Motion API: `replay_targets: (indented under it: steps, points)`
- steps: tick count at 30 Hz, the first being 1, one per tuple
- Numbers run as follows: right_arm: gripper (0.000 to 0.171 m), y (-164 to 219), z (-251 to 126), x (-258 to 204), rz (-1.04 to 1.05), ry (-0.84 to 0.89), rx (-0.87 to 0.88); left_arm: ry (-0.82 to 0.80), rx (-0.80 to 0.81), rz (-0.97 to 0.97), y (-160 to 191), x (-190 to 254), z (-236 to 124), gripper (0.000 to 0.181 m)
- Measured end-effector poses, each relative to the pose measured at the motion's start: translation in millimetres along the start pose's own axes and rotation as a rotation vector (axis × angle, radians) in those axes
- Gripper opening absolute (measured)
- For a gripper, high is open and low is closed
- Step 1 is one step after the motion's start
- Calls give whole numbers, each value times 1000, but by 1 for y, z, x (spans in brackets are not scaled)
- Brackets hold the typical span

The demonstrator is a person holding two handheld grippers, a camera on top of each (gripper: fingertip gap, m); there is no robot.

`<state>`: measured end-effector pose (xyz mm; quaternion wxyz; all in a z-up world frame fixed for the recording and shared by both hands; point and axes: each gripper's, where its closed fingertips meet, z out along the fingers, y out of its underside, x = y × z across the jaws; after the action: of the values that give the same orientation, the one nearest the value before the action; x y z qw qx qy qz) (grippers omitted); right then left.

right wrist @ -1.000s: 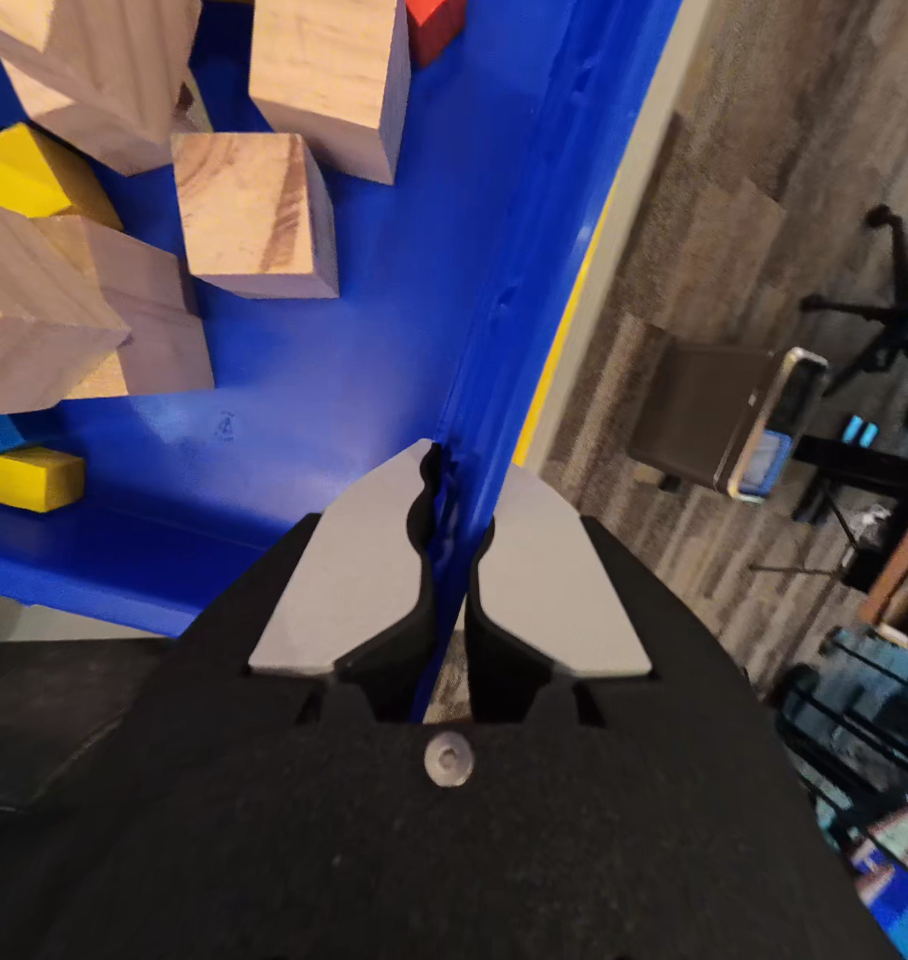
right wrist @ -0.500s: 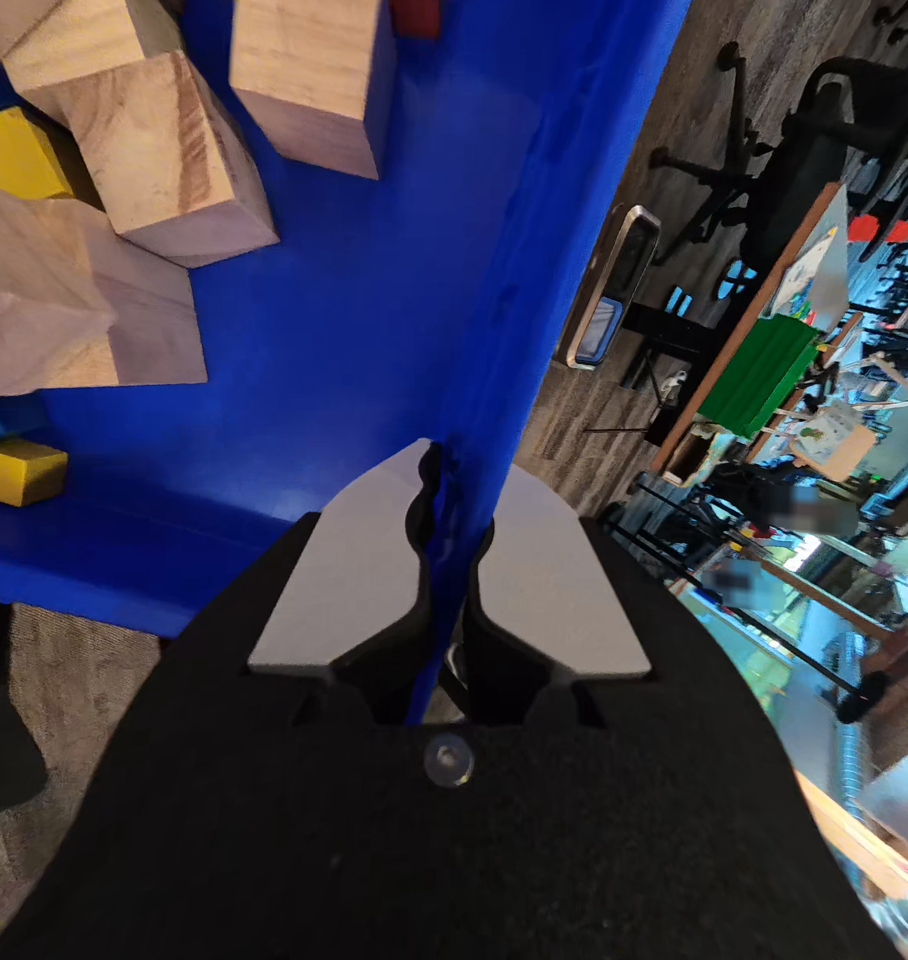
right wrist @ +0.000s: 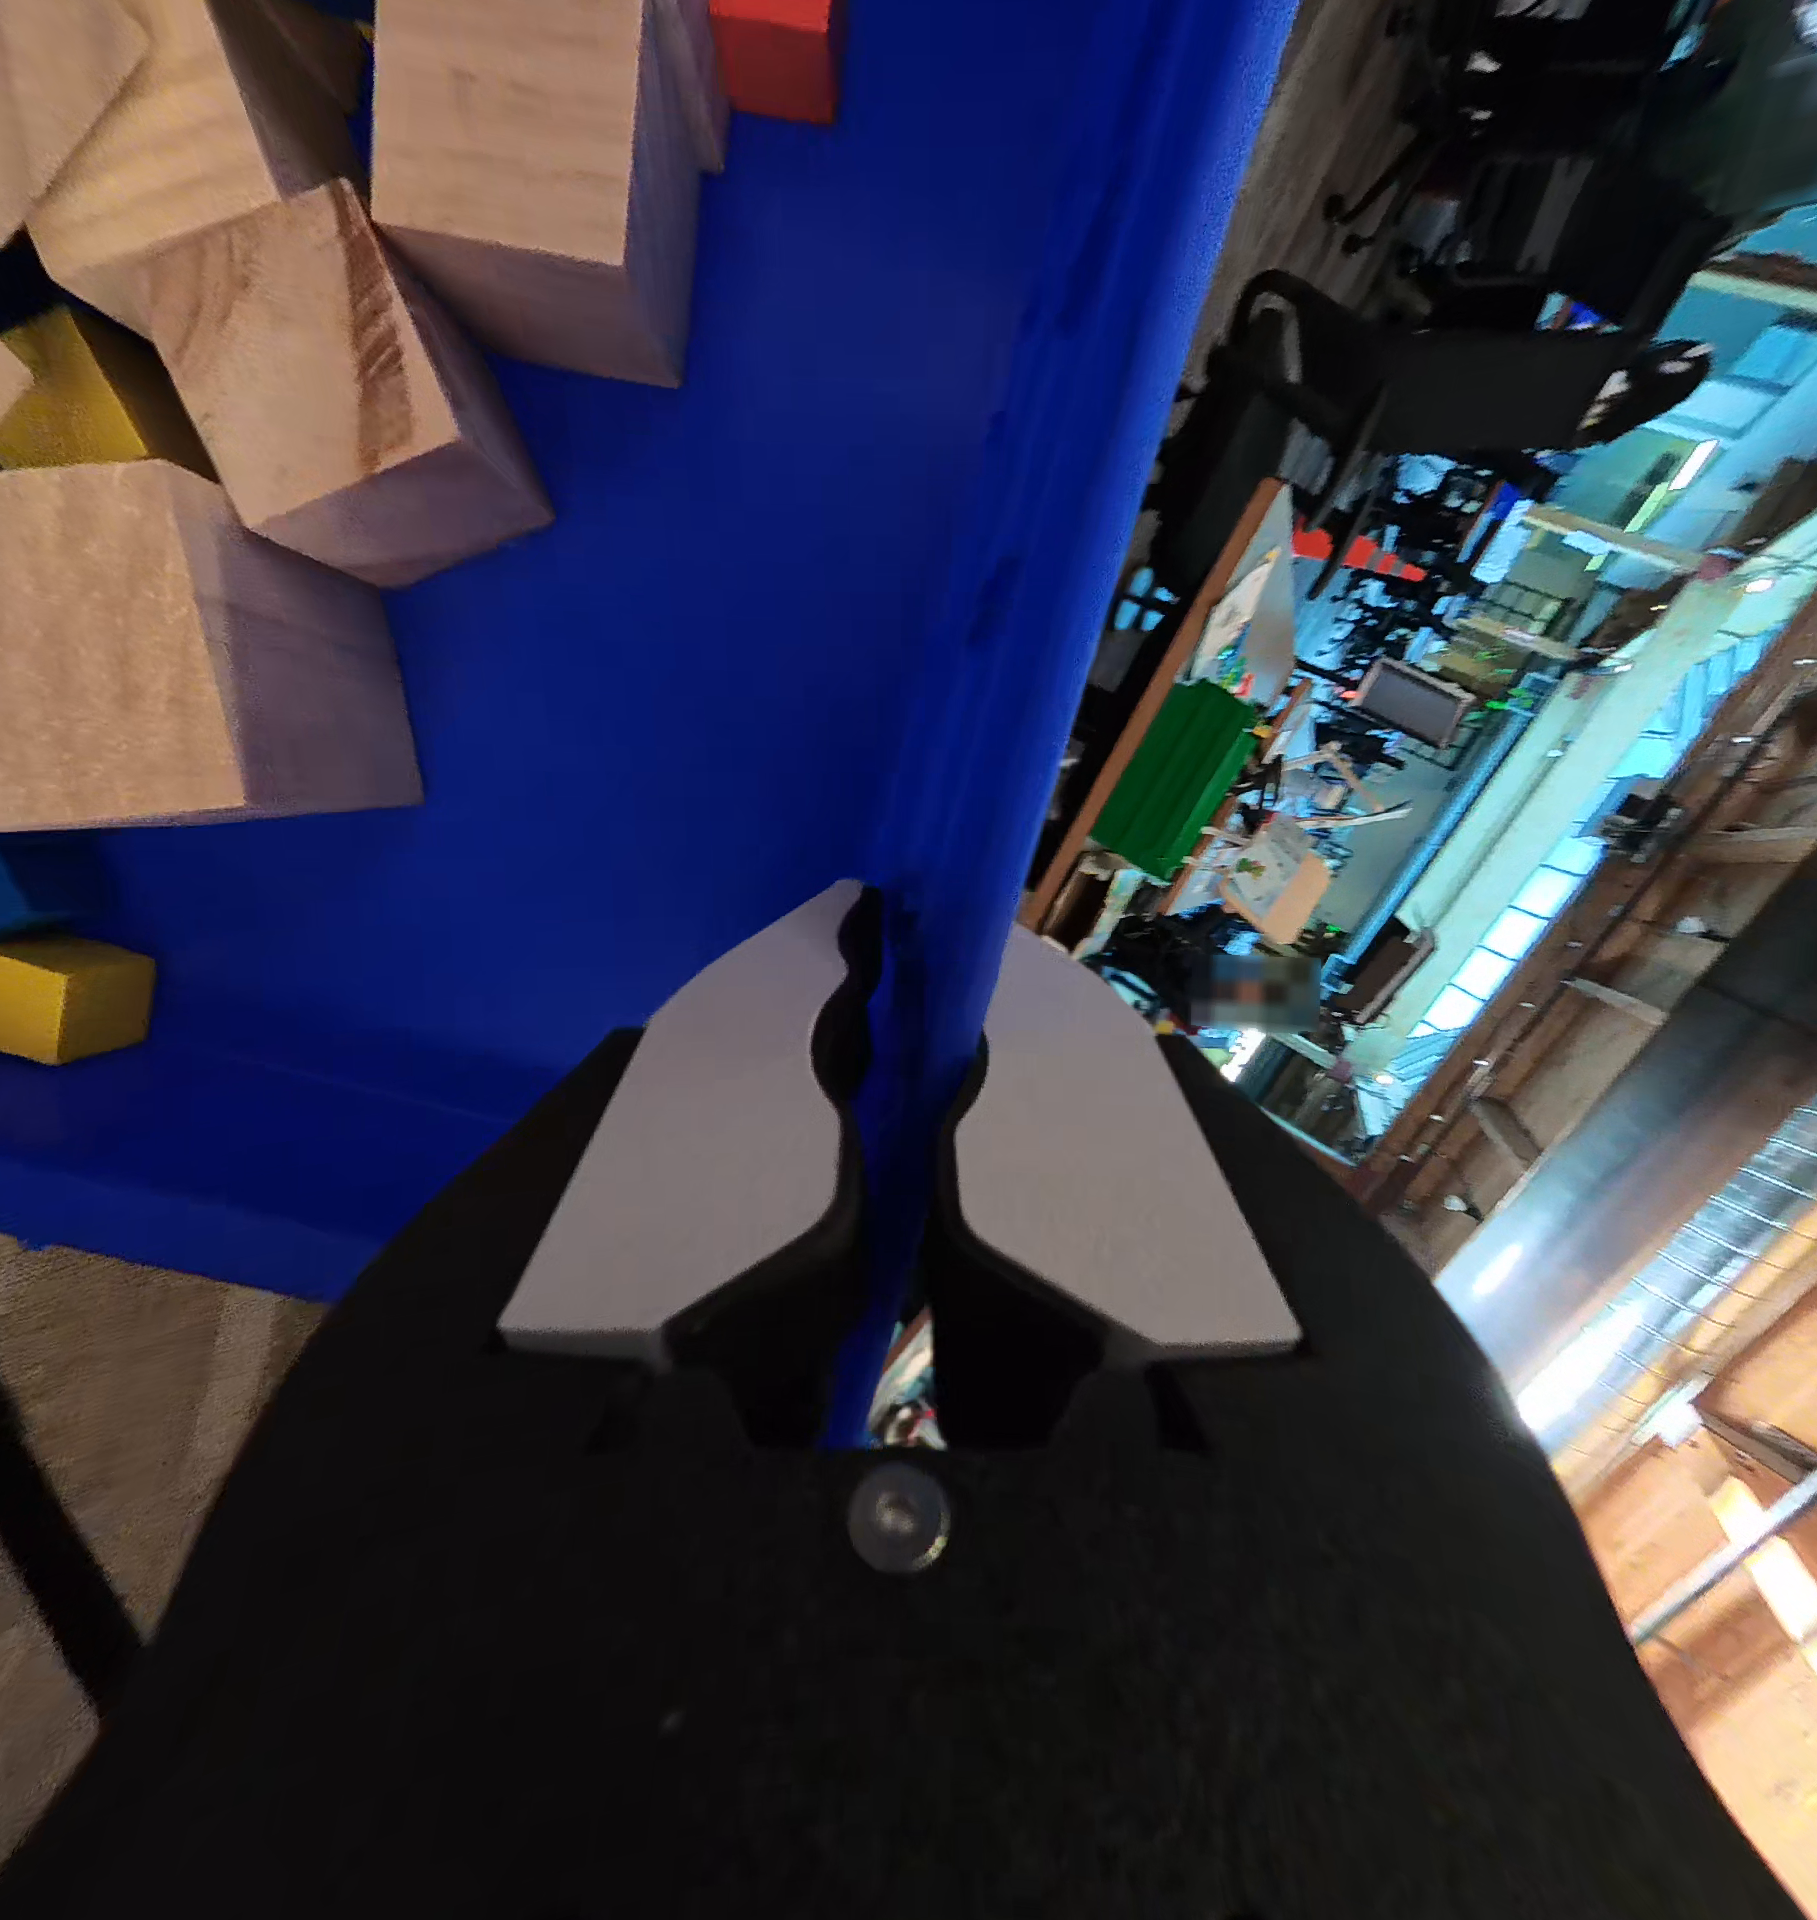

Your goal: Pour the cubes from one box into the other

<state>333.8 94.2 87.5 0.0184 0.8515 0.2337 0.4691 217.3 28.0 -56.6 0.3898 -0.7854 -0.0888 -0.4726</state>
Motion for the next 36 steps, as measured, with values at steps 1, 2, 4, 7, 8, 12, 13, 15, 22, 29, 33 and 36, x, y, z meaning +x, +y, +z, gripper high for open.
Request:
replay_targets:
  steps: [1,2,4,7,8,12,13,15,22,29,33,36]
  points:
    - [7,-2,-4,3,-13,31,3,16,1,-29,2,2,2,7]
    - [7,-4,-8,5,-24,60,4,30,2,-61,3,4,4,7]
    - [7,-8,-15,7,-50,111,-8,56,4,-123,7,6,8,7]
    - [6,-13,-25,8,-90,174,-41,95,4,-193,13,10,13,7]
    - [6,-15,-28,8,-101,191,-51,106,3,-213,14,11,14,7]
    - [6,-27,-41,7,-155,259,-76,161,-29,-294,20,14,16,8]
    - [6,-30,-43,5,-170,272,-85,175,-41,-316,21,14,15,8]
    - [6,-37,-49,0,-205,301,-94,197,-59,-355,24,14,14,8]
    - [5,-52,-65,-9,-296,413,-162,282,-108,-502,29,18,15,7]
    - [5,-64,-70,-15,-361,462,-236,331,-149,-570,34,26,11,8]
    - [5,-64,-73,-10,-363,482,-247,349,-161,-578,30,30,11,8]
    - [6,-66,-76,-7,-371,497,-248,371,-173,-605,28,35,11,8]
